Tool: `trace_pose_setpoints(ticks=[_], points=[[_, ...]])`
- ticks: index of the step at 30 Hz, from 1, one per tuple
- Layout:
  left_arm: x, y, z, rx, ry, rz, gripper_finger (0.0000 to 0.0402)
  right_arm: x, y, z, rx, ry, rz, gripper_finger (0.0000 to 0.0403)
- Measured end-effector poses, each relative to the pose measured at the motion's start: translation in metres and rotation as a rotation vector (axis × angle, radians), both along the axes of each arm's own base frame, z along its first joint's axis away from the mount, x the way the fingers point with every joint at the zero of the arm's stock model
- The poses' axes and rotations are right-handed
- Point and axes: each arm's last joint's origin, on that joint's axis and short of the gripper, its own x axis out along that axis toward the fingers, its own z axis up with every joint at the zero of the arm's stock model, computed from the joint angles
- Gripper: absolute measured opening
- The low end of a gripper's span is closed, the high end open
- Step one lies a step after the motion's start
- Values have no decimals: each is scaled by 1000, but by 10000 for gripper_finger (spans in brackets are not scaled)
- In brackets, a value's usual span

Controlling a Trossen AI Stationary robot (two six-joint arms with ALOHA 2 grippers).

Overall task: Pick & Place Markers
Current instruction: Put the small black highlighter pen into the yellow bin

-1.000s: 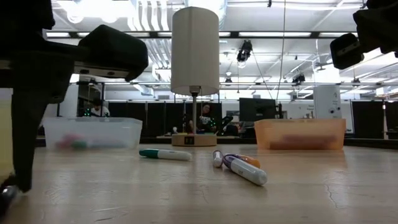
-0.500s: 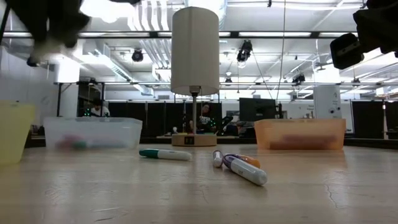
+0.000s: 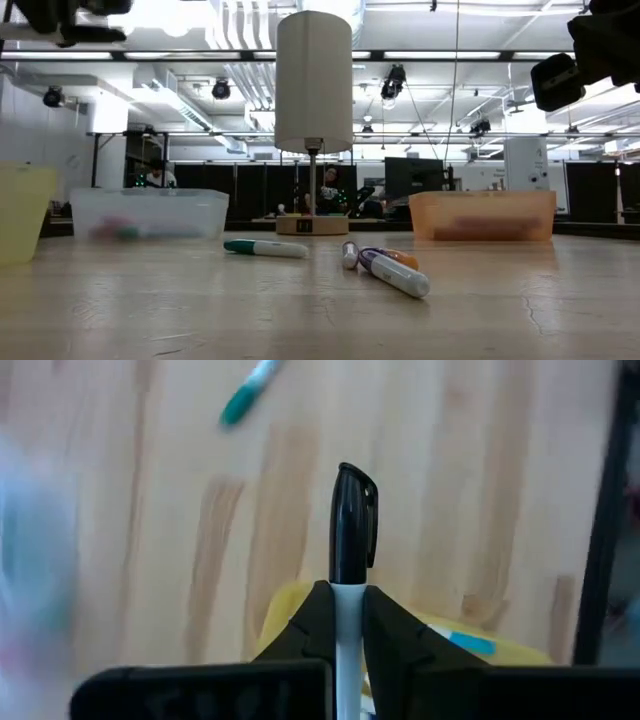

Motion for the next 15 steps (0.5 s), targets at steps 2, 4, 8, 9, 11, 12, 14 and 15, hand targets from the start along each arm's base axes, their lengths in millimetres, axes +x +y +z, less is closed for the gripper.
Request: trace_pose_setpoints(ticks=[2,4,8,9,11,12,14,15], points=[[-12,7,-5,-54,13,153,22,0,0,0,0,0,0,9],[-24,12,-14,-106,34,313,22,0,0,0,0,0,0,9],[-45,10,-35,-215,73,549,22,0,0,0,0,0,0,9],[-48,8,-41,-242,90,585,22,0,0,0,0,0,0,9],[-51,4,-55,-293,107,663,22,0,0,0,0,0,0,9],[-52,2,-61,-320,107,693,23,0,0,0,0,0,0,9],[-51,-2,-71,-369,104,723,23,0,0,0,0,0,0,9],[-51,-3,-76,-384,109,730,23,0,0,0,0,0,0,9]])
